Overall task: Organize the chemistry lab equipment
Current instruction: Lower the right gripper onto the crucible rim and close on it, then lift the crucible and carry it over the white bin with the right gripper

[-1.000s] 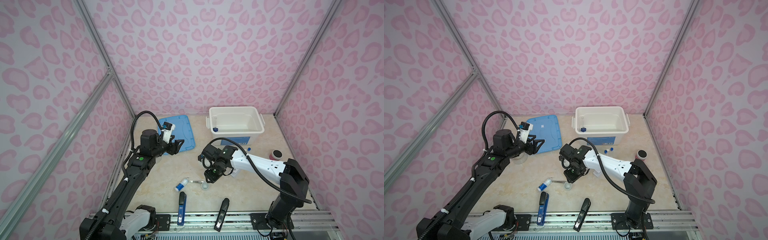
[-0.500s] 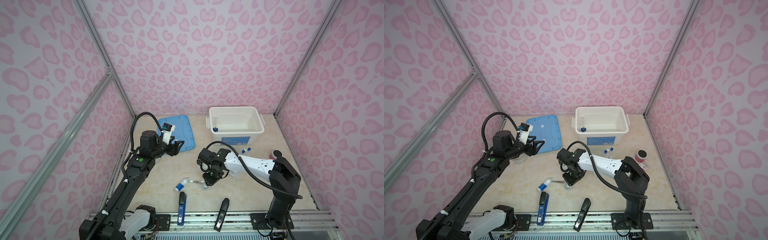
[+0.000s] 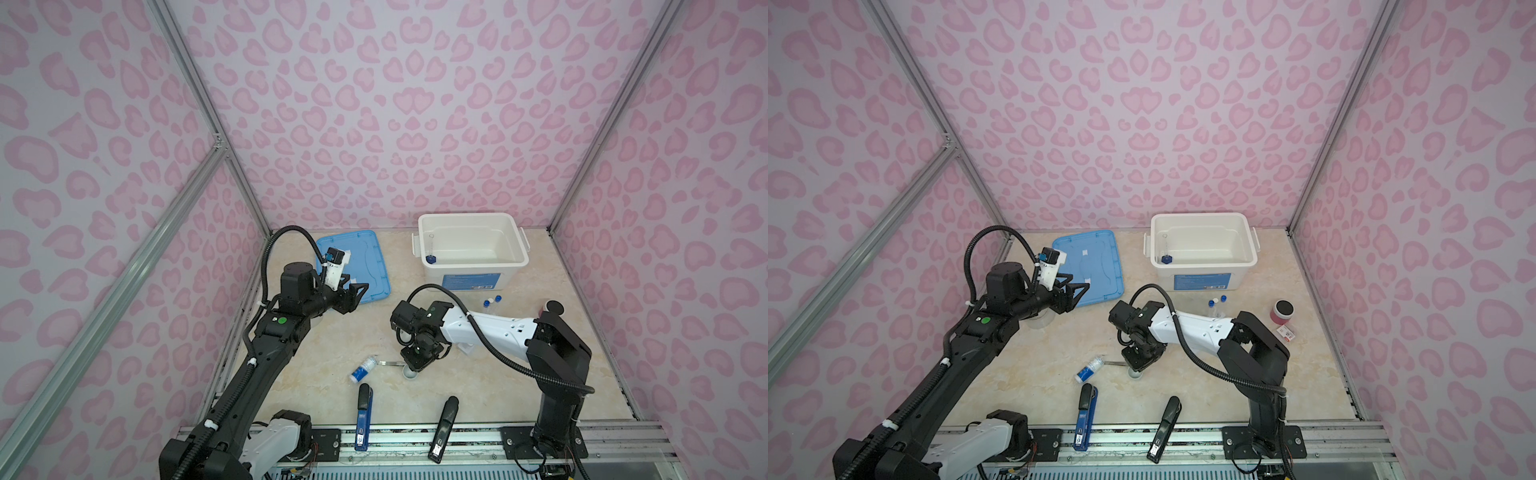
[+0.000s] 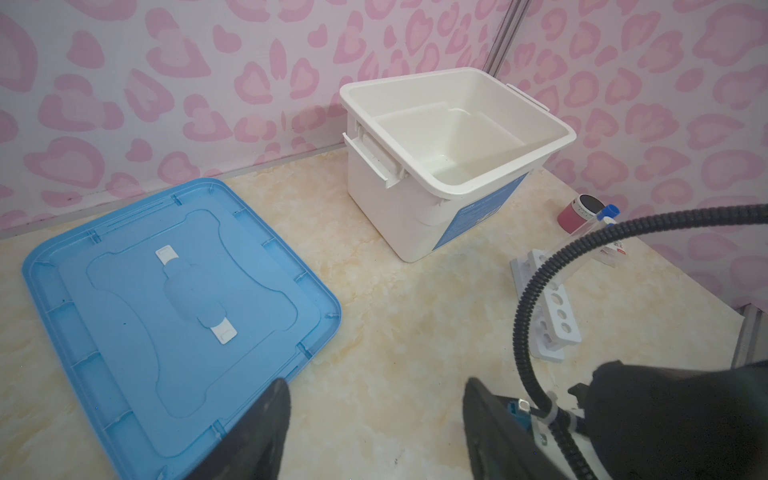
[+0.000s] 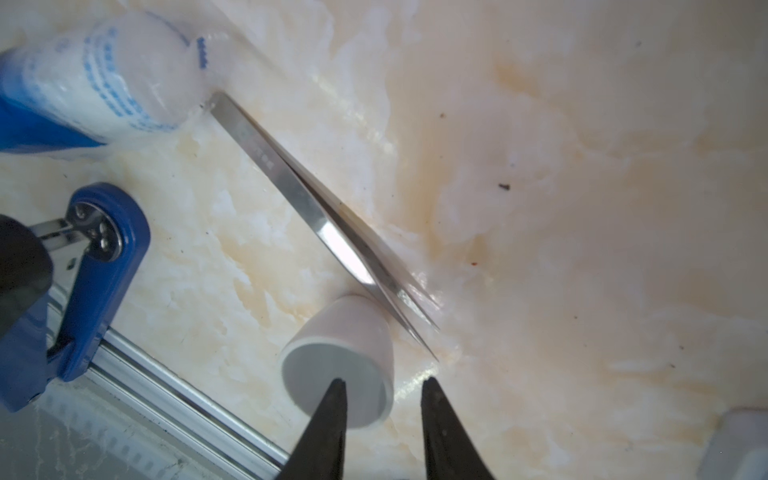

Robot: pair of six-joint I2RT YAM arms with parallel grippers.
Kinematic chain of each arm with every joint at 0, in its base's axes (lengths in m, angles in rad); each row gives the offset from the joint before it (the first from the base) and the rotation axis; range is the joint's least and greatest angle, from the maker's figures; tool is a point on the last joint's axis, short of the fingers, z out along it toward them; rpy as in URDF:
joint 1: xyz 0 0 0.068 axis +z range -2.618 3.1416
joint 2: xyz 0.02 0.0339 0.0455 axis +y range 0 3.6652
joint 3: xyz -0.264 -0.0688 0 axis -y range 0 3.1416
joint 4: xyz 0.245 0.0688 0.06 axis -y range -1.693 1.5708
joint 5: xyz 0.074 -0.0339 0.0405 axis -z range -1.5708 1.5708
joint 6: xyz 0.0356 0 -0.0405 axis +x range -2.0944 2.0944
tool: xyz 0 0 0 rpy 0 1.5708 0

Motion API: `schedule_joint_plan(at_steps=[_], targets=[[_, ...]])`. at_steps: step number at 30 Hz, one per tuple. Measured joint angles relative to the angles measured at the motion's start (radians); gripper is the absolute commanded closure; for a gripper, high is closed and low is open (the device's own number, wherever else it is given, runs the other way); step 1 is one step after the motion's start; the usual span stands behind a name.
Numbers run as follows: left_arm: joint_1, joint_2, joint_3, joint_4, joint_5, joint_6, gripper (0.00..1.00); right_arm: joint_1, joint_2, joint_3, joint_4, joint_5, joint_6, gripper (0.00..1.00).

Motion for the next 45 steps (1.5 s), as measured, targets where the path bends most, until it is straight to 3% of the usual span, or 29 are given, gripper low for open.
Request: schedule_joint_plan(at_steps=[28,45], targets=[[0.003,-0.006,-0.013,0.0,0.019,0.008,0.32,0.026,0.032,0.011,0.013,0.03,0.019,0.94],[0.003,0.006,-0.021,0.007,0.02,0.009,0.32,-0.004,-0.037,0.048,-0.039,0.029,-0.027,0.97]])
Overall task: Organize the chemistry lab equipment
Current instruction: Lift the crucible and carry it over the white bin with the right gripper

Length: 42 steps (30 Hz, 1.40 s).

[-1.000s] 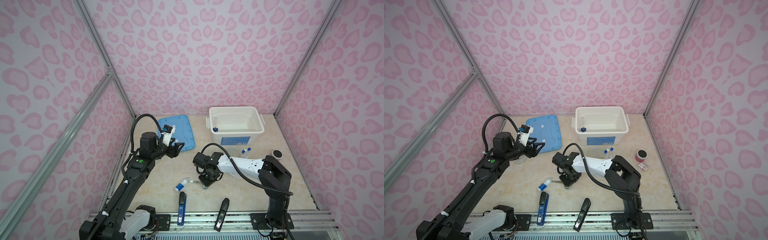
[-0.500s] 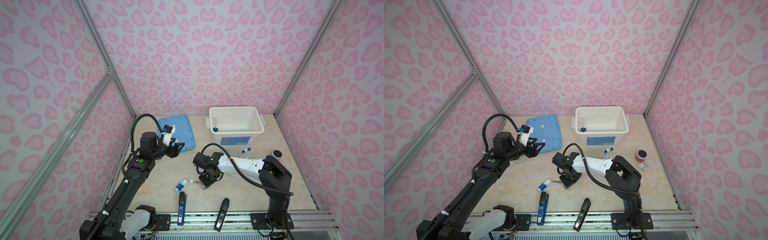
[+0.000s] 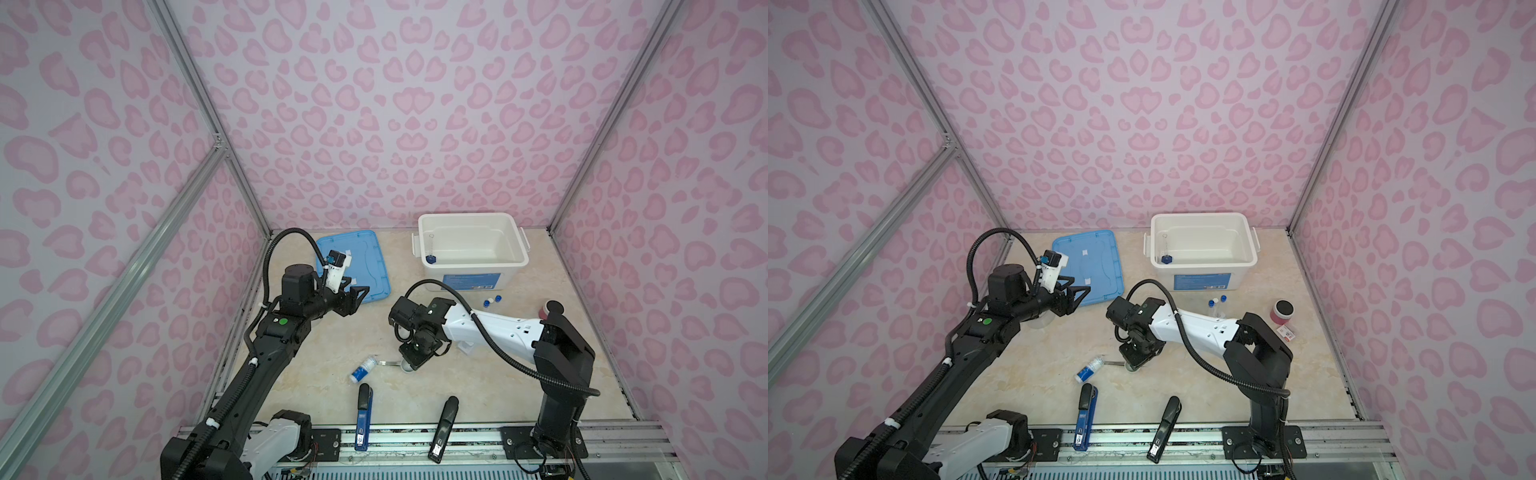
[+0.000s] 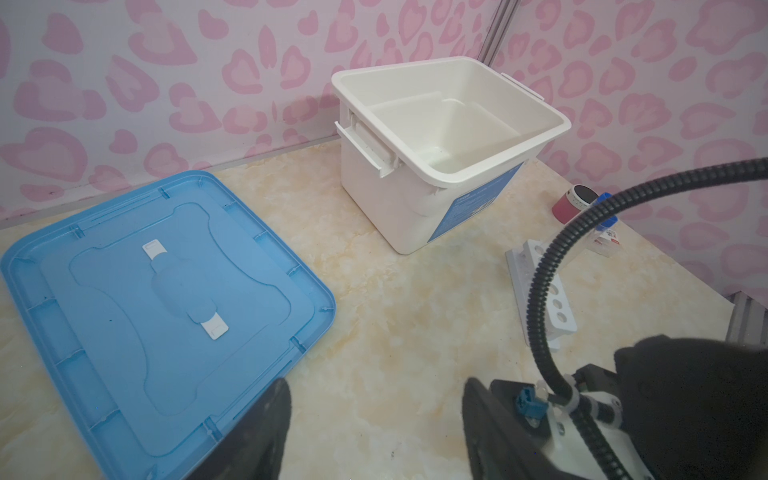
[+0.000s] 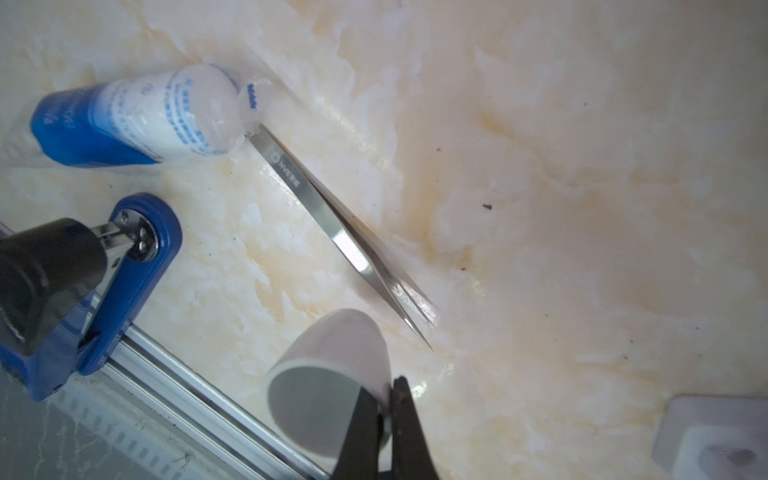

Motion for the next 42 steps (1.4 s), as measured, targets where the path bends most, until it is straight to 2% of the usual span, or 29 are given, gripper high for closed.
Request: schedule_joint_plan(at_steps=[8,19,24,34,42], targets=[[0.001,0.025,0.002,0.009,0.005,-0.002,0.32,-0.044,-0.038,0.039,-0.033,0.004,-0.029,0.98],[0.001,0.045,0.009,0.022,0.01,-0.009,0.33,-0.17,-0.053,0.274,-0.148,0.053,-0.117,0.98],[0.001,0.057,0.025,0.024,0.01,-0.009,0.33,-0.212,-0.003,0.444,-0.206,0.062,-0.176,0.98],[0.001,0.073,0.056,0.026,-0.003,-0.01,0.33,-0.375,0.118,0.763,-0.291,0.075,-0.25,0.98],[0.002,0.095,0.081,0.027,-0.017,-0.01,0.33,-0.479,0.208,0.925,-0.302,0.109,-0.242,0.97]])
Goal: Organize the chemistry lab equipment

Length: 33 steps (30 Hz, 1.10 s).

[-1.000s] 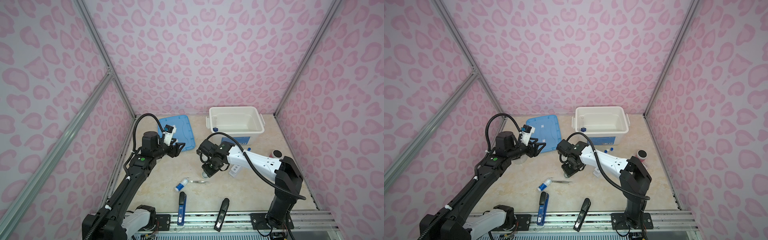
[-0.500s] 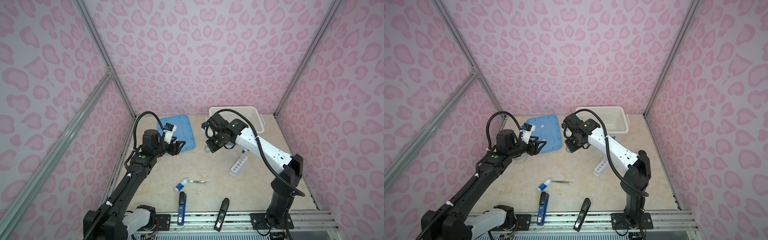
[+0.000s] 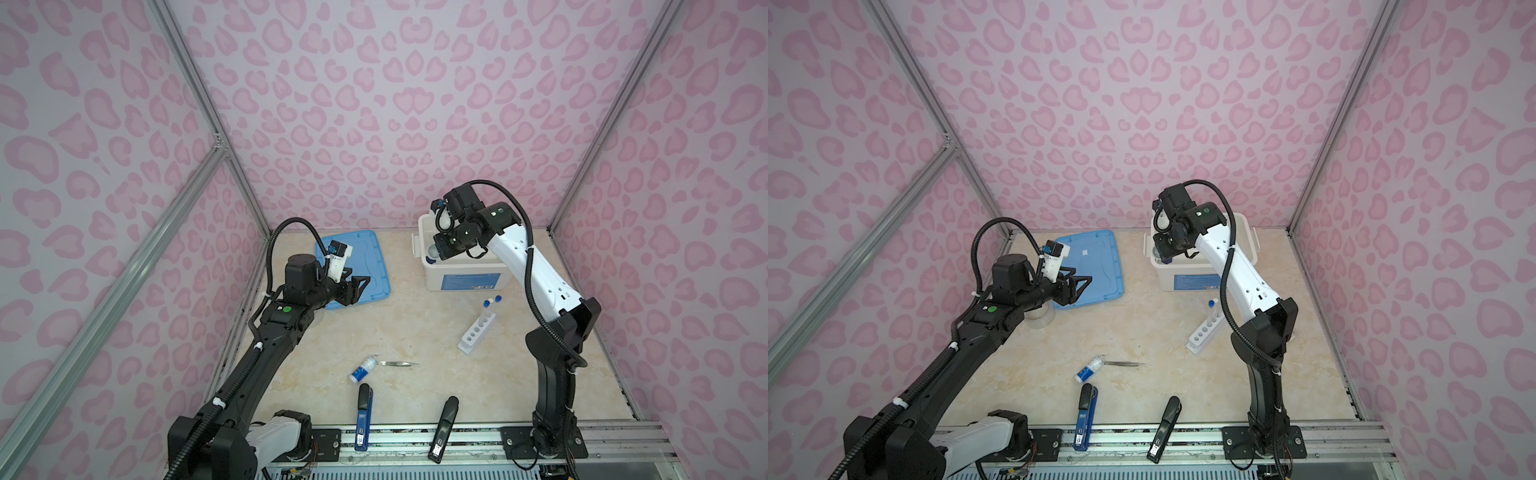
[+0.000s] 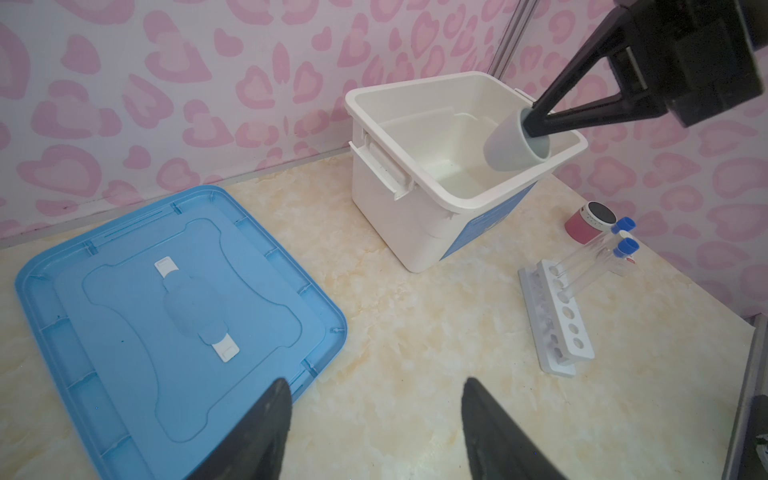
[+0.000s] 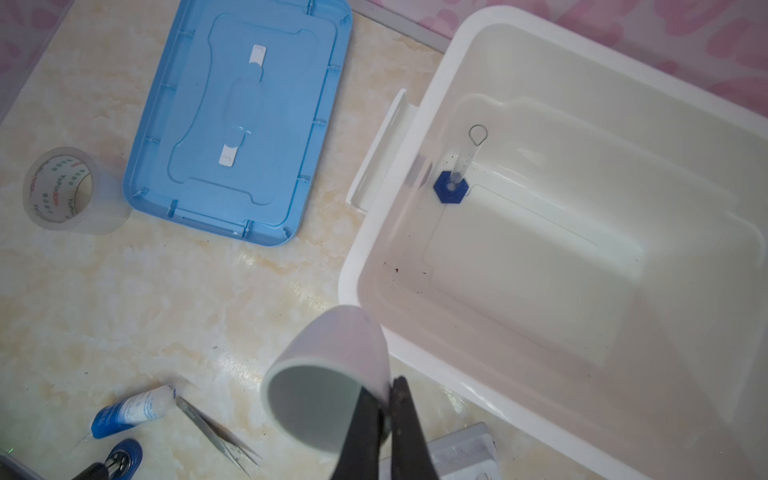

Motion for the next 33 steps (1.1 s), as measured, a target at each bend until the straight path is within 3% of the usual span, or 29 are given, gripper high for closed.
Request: schedule_joint_plan(at_steps=[17,33], targets=[[0.0,0.005,-0.001,0.001,-0.004,-0.006,0.33,-0.152,0.243,0.2,-0.015,0.013,0.013,0.97],[0.0,0.026,0.018,-0.013,-0.018,-0.006,0.33,-0.217,0.447,0.323,0.015,0.0,-0.005,0.97]])
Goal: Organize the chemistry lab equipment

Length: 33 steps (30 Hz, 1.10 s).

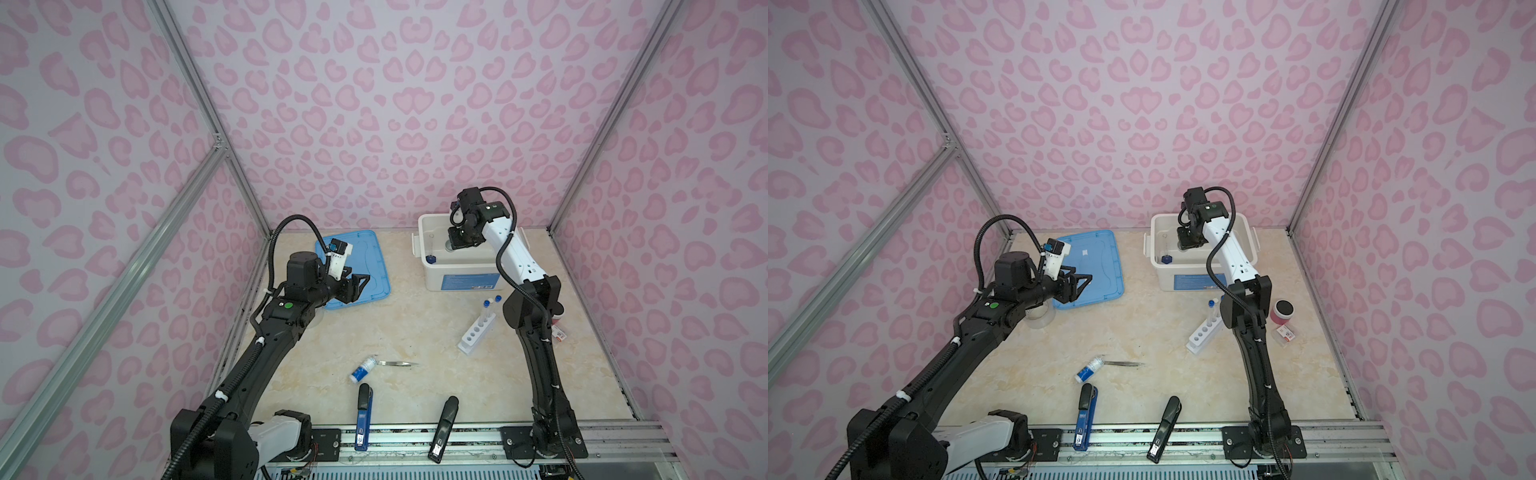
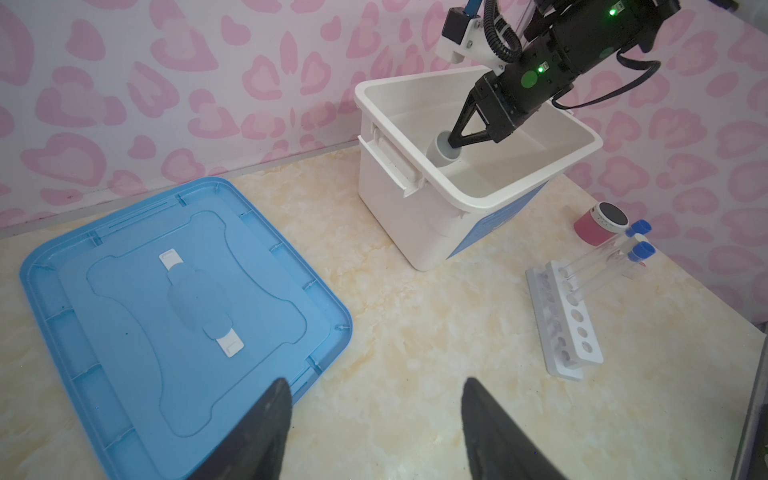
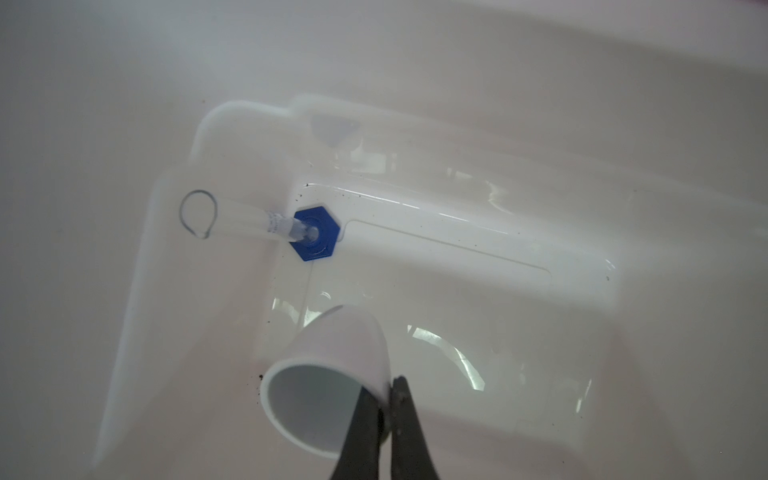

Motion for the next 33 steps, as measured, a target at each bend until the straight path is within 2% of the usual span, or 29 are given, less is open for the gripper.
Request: schedule_joint_plan(at_steps=[33], targets=[[-0.001,-0.003,0.019,-0.023,-0.018,-0.001,0.33,-0.034,0.129,0.042,0.137,-0.064,-0.005,0.96]])
